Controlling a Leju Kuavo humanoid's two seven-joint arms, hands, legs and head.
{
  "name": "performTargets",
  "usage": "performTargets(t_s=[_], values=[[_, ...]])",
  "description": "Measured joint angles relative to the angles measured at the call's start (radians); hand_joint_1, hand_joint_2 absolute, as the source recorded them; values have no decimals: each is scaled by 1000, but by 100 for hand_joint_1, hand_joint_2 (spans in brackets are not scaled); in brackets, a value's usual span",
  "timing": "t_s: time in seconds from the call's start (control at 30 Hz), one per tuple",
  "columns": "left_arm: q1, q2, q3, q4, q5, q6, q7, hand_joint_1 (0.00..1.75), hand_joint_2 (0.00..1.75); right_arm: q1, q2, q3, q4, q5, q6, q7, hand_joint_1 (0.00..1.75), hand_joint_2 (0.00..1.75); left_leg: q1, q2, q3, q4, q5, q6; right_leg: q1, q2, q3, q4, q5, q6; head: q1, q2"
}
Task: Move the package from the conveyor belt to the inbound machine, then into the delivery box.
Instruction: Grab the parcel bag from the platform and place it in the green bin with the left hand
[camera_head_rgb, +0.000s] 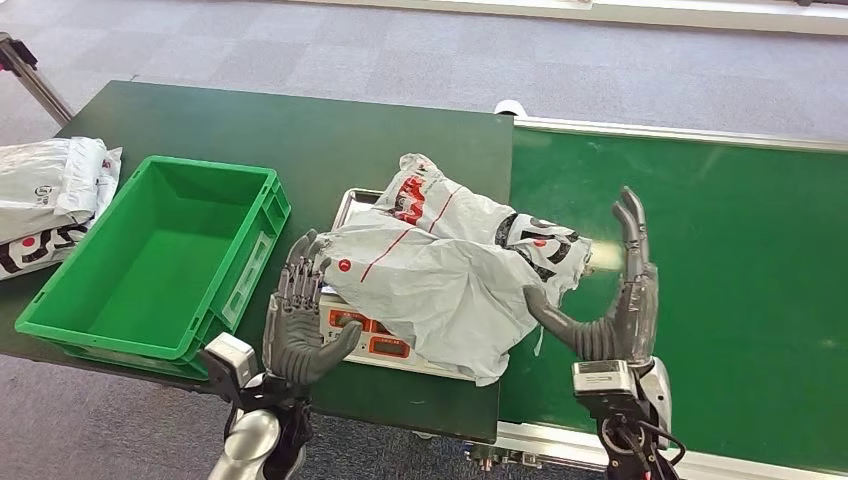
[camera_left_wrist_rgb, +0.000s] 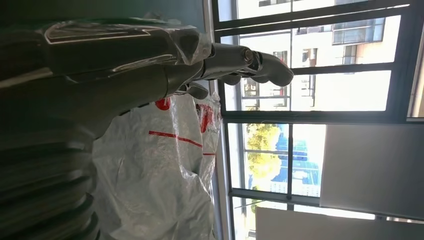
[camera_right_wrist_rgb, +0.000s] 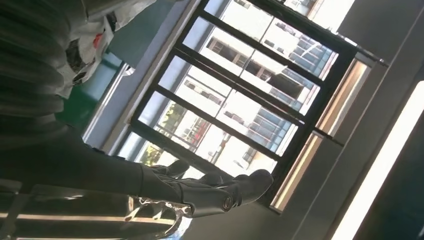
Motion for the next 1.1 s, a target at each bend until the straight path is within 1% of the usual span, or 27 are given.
performTargets(t_s=[0.1, 0.3, 0.43, 0.53, 0.63, 0.73, 0.87, 1.0, 1.1], values=[[-1, 0, 9, -13, 0, 4, -11, 0, 175, 46, 22, -66, -12, -43, 21, 3, 0, 175, 0, 0, 0, 0, 0, 0, 0, 0, 0, 0, 0, 0, 0, 0], [-14, 0, 26, -27, -31, 22, -36, 0, 175, 108, 65, -182, -15, -115, 104, 17, 0, 175, 0, 0, 0, 0, 0, 0, 0, 0, 0, 0, 0, 0, 0, 0], [-31, -1, 32, -30, -68, 44, -47, 0, 175, 128, 84, -220, -15, -128, 132, 20, 0, 175, 0, 0, 0, 0, 0, 0, 0, 0, 0, 0, 0, 0, 0, 0], [-53, 0, 34, -30, -112, 55, -35, 0, 175, 129, 98, -241, -15, -144, 151, 34, 0, 175, 0, 0, 0, 0, 0, 0, 0, 0, 0, 0, 0, 0, 0, 0], [-98, 5, 35, -29, -186, 64, -12, 0, 175, 130, 114, -261, -15, -166, 181, 43, 0, 175, 0, 0, 0, 0, 0, 0, 0, 0, 0, 0, 0, 0, 0, 0], [-138, 12, 35, -26, -220, 62, -1, 0, 175, 131, 129, -273, -15, -171, 193, 43, 0, 175, 0, 1, 0, 0, 0, 0, 0, 1, 0, 0, 0, 0, 0, 0], [-187, 29, 34, -6, -286, 22, 4, 0, 175, 140, 138, -278, -15, -181, 203, 33, 0, 175, 0, 0, 0, 0, 0, 0, 0, 1, 0, 0, 0, 0, 0, 0], [-281, 53, 34, 48, -357, -8, 13, 0, 175, 145, 145, -279, -8, -190, 214, 22, 0, 175, 0, 1, 0, 0, 0, 0, 0, 1, 0, 0, 0, 0, 0, 0], [-364, 71, 31, 102, -388, -51, 65, 0, 175, 141, 148, -280, 5, -184, 236, 29, 0, 175, 0, 1, 0, 0, 1, 0, 0, 1, 0, 0, 0, 0, 0, 0]])
